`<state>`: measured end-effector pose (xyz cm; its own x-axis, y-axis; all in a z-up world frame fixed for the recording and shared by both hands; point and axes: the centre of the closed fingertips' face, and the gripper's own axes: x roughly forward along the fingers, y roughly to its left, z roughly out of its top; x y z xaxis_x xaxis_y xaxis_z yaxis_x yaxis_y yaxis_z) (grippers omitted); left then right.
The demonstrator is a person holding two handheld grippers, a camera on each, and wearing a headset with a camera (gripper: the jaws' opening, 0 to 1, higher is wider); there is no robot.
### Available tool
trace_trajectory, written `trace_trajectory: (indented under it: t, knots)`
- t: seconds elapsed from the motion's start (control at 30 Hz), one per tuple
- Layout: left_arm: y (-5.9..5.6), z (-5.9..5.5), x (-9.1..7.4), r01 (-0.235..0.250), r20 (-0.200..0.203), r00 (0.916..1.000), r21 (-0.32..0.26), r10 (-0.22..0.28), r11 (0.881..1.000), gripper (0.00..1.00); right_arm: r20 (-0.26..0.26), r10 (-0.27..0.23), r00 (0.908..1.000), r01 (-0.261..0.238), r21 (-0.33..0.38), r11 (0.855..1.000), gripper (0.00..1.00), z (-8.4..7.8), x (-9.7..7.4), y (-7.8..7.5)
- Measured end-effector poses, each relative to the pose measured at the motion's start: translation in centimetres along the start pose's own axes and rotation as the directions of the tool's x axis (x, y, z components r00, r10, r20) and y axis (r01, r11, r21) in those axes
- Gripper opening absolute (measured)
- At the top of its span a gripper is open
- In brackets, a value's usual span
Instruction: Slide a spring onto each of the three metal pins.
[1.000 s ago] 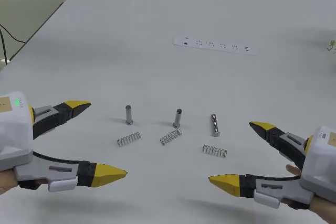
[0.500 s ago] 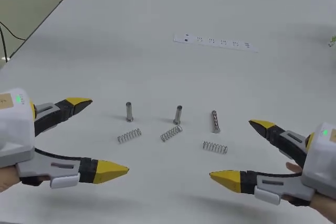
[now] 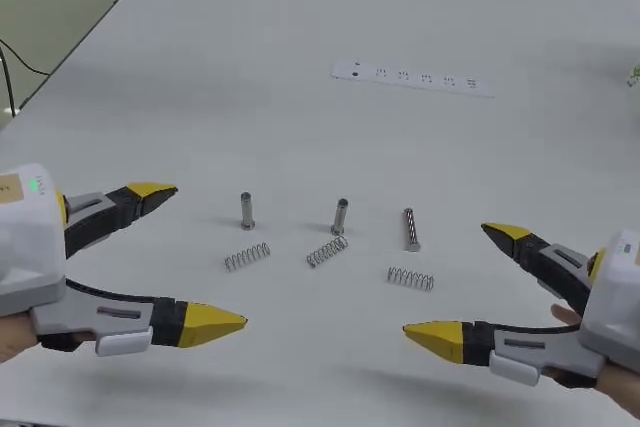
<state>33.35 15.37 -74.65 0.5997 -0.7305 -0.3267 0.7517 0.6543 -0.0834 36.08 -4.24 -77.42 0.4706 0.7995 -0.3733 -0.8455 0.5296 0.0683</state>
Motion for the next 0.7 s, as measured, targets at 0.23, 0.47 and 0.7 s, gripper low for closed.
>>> trace_trajectory:
  t: [0.23,0.47,0.7]
  knots:
    - [0.0,-0.3,0.0,0.001,-0.011,0.9999,-0.002,-0.001,1.0,0.98,-0.026,-0.012,0.9996,0.012,0.015,1.0,0.99,-1.2,-0.1,-0.5]
    - [0.3,-0.4,-0.2,-0.002,-0.016,0.9999,-0.007,0.002,1.0,0.98,-0.037,-0.011,0.9993,0.012,0.006,1.0,0.99,-1.4,-0.5,-0.4]
    - [1.0,-0.3,-0.4,-0.018,-0.012,0.9998,-0.01,0.018,1.0,0.98,-0.022,-0.021,0.9995,0.021,-0.005,1.0,0.98,-0.6,-0.5,-0.7]
